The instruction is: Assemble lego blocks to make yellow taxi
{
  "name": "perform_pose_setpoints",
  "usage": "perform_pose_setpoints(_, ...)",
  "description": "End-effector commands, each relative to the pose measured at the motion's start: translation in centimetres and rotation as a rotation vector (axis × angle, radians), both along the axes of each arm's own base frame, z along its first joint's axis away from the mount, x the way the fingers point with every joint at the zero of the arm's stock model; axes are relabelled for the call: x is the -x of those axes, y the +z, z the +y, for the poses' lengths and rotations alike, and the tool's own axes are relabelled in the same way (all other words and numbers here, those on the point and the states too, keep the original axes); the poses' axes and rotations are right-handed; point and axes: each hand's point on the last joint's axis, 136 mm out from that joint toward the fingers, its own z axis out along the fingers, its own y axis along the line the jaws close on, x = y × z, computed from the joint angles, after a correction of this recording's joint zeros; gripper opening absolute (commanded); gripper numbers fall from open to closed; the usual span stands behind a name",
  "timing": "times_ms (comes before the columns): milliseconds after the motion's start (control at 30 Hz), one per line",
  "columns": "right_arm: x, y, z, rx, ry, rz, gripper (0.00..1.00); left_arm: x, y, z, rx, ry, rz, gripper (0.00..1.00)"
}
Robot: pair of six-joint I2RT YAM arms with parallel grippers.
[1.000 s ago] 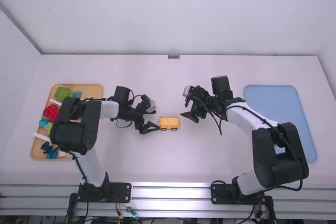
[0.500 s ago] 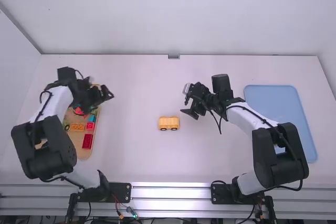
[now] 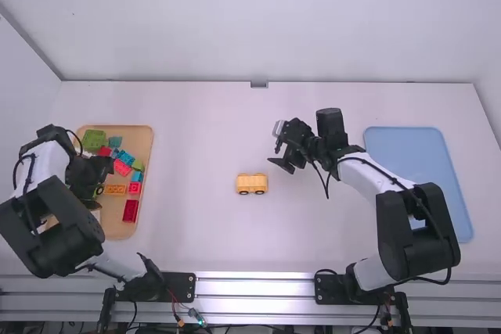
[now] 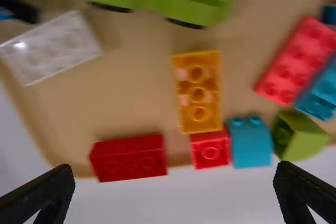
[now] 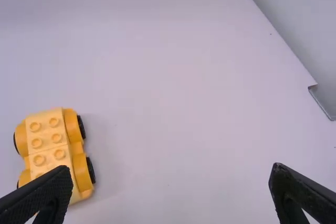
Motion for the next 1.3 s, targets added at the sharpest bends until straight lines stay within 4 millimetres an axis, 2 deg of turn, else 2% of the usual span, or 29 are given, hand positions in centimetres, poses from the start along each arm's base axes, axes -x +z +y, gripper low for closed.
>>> perform_pose_setpoints(0,-0.2,0.5,0.2,-0.035,-0.032,0.035,0.99,1.2,0.0,1.0,-0.068,0.065,0.069,0.99)
perform_pose_setpoints(167,0.0,0.6,0.7,-0.039,-0.02,0.034,0.99,0.5,-1.4,0.9,-0.054,0.017,0.083,1.0)
perform_pose_setpoints(233,0.2,0.5,0.9,-0.037,-0.015,0.037,0.99,0.5,-2.0,0.9,-0.043,0.022,0.094,0.94)
perform_pose_setpoints(267,0.4,0.5,1.1,-0.036,-0.008,0.04,0.99,0.5,-2.4,0.9,-0.034,0.031,0.104,0.88)
perform_pose_setpoints(400,0.8,0.5,1.7,-0.036,0.009,0.04,0.99,0.3,-3.6,0.8,-0.016,0.022,0.121,0.84)
perform_pose_setpoints(567,1.1,0.5,2.4,-0.035,0.027,0.036,0.99,-1.1,-4.9,0.3,-0.022,-0.017,0.115,0.83)
perform_pose_setpoints(667,0.8,0.3,2.0,-0.018,0.005,0.035,0.99,-1.9,-5.5,-0.1,-0.028,-0.04,0.114,0.84)
perform_pose_setpoints(867,0.8,0.1,1.9,-0.009,-0.002,0.041,0.99,-2.9,-6.0,-0.9,-0.041,-0.047,0.112,0.83)
perform_pose_setpoints(900,0.8,0.1,1.9,-0.009,-0.002,0.04,0.98,-3.1,-6.0,-1.1,-0.043,-0.05,0.11,0.8)
perform_pose_setpoints(1033,0.8,0.1,1.9,-0.01,-0.002,0.039,0.99,-2.2,-5.8,-1.1,-0.081,0.001,0.166,0.73)
perform_pose_setpoints(1267,0.6,0.1,1.6,-0.009,-0.011,0.04,0.98,-2.1,-7.0,-1.5,-0.094,0.005,0.158,0.69)
